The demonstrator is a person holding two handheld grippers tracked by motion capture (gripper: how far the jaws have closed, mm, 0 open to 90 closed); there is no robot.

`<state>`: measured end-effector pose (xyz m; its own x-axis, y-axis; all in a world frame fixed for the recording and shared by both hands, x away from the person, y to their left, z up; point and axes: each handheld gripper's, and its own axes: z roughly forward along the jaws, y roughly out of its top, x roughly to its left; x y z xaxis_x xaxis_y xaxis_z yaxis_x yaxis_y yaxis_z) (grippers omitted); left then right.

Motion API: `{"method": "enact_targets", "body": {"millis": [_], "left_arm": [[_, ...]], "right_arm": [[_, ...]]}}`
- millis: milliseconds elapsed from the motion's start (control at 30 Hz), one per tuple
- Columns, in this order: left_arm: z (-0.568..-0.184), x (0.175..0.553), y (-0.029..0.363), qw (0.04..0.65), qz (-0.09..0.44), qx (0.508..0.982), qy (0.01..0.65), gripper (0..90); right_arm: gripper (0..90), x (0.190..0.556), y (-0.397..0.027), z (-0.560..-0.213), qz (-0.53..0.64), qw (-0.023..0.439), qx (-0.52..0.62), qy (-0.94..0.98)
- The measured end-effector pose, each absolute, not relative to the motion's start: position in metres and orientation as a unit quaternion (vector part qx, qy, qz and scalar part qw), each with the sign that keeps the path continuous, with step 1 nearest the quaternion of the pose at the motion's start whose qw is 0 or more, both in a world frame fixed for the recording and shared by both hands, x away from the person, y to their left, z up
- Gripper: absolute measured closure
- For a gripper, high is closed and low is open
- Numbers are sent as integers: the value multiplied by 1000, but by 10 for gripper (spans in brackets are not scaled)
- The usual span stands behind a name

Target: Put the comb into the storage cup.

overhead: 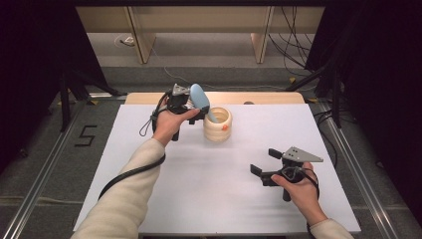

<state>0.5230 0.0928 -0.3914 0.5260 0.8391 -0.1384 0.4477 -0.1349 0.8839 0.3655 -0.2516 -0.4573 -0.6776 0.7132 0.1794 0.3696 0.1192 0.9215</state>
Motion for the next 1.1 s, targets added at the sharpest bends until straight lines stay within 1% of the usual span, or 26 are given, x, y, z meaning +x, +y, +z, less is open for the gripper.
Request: {"method": "enact_targets", "body": {"millis": [233, 1100], "left_arm": [[-391, 513, 100, 484, 208, 731, 434, 35], [-410, 459, 138, 493, 212, 733, 419, 27]], "right_arm": [[20, 365, -252, -456, 552, 156, 370, 731], [19, 365, -252, -455, 551, 161, 371, 730]]}}
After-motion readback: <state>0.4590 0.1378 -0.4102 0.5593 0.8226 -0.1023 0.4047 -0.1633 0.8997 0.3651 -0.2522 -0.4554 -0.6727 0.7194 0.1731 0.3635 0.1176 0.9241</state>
